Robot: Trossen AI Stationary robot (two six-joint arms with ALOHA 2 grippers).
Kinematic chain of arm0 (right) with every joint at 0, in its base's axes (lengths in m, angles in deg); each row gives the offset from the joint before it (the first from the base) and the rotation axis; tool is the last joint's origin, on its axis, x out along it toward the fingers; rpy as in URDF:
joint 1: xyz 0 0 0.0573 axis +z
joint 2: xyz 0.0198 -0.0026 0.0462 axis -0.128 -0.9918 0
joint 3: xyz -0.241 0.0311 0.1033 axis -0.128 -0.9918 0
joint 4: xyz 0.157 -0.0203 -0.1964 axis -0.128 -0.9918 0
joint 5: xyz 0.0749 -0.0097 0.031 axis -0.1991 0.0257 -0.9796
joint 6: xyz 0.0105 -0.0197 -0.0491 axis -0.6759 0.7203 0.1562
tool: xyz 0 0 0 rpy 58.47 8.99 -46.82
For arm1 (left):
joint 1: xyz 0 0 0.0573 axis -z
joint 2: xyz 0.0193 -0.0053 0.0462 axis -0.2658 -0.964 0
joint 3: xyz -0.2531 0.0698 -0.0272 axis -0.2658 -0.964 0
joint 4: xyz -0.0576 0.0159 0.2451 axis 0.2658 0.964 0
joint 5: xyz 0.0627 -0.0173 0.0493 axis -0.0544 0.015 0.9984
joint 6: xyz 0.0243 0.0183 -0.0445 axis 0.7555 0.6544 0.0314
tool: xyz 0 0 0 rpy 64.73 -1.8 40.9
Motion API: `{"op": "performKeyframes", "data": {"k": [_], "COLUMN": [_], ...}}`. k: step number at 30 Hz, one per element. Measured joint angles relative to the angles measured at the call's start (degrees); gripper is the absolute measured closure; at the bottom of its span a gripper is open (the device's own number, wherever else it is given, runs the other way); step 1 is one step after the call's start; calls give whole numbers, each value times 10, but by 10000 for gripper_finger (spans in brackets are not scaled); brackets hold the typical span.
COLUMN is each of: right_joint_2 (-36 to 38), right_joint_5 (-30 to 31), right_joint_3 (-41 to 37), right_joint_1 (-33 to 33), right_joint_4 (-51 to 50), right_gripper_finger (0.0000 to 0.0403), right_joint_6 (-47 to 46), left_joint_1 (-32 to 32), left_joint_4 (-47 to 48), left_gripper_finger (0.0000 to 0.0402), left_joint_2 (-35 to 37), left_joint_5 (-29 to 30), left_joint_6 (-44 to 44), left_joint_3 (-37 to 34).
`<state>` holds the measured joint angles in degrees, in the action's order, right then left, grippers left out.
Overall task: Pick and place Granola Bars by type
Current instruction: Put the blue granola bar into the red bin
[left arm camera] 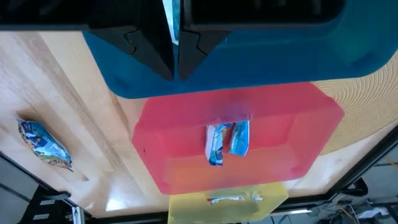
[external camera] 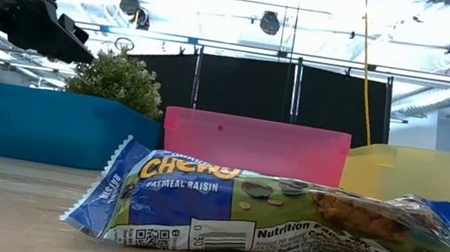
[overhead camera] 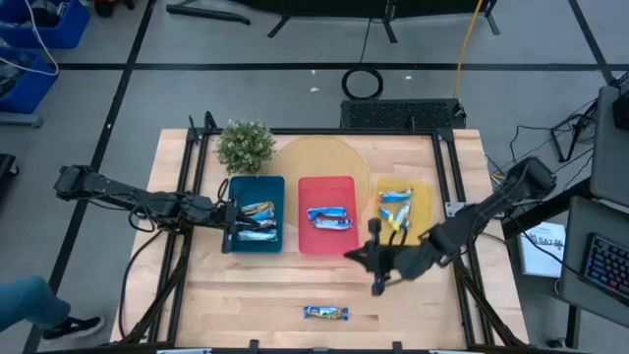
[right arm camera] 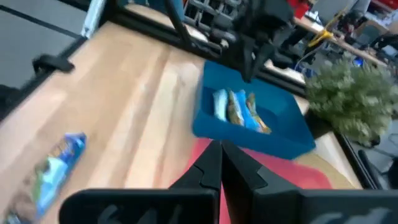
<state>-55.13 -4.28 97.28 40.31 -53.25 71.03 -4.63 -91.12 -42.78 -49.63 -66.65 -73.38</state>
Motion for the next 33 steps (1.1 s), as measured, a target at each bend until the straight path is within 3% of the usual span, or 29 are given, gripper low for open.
{"op": "performKeyframes", "data": {"k": [7,14,20,29,33], "right_joint_2": [-110,-245,-313,-381,-400], "right_joint_5": [18,13,13,12,-31], "right_joint_3": [107,201,215,214,214], "right_joint_1": [63,98,111,93,90], "right_joint_4": [-11,-24,-16,-12,-23], "right_gripper_finger": [372,261,192,174,173], "right_joint_6": [-37,-69,-166,-263,-293], "left_joint_1": [0,0,0,0,0], "left_joint_4": [0,-1,-2,-19,-26], "left_gripper_finger": [369,369,369,369,369], "left_joint_2": [0,0,0,0,0], "left_joint_5": [0,0,0,2,9], "left_joint_6": [15,32,35,55,72], "left_joint_3": [0,0,0,0,0]}}
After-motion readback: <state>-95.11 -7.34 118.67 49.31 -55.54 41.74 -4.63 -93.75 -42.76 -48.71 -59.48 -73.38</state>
